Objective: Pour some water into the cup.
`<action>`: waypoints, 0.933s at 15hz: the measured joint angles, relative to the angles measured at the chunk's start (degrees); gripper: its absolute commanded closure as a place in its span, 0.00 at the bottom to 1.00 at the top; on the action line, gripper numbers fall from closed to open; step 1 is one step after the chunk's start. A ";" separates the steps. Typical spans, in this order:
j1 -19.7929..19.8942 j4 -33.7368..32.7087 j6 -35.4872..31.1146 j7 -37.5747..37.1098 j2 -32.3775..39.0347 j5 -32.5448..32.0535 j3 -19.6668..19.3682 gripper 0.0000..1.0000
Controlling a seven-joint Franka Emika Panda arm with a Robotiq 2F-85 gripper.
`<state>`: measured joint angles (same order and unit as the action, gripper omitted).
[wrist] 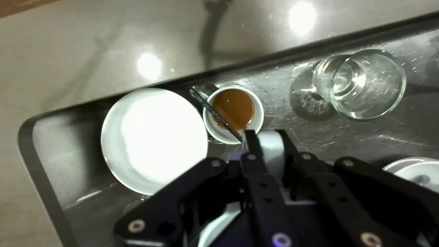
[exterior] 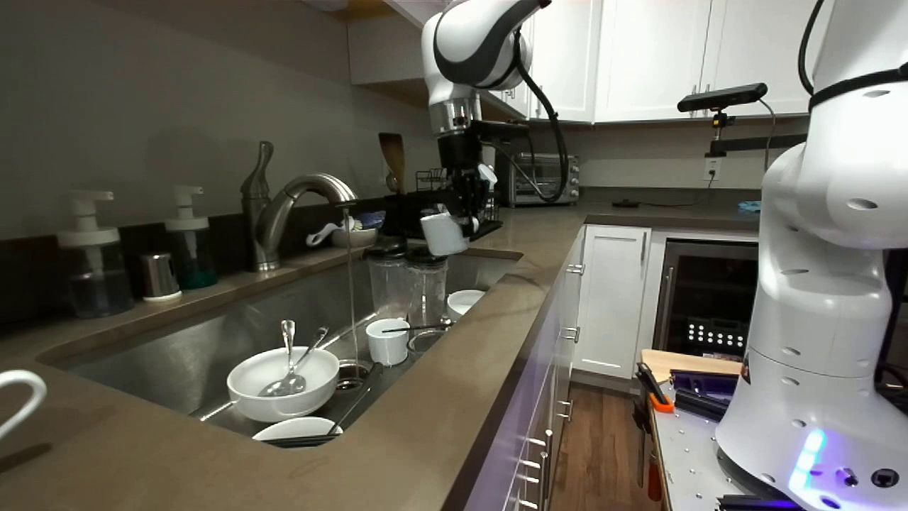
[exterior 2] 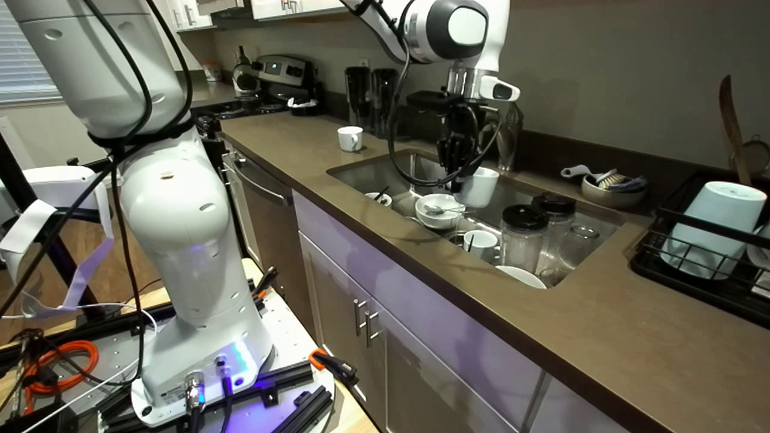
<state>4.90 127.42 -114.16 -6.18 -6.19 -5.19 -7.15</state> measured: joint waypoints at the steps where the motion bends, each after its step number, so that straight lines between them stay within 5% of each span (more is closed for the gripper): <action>1: 0.60 0.25 -0.36 0.00 -0.31 0.06 -0.54 0.96; 14: 6.13 4.05 -7.77 -1.59 -1.17 0.63 -5.38 0.96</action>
<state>11.04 131.47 -121.93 -7.78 -7.36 -4.56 -12.53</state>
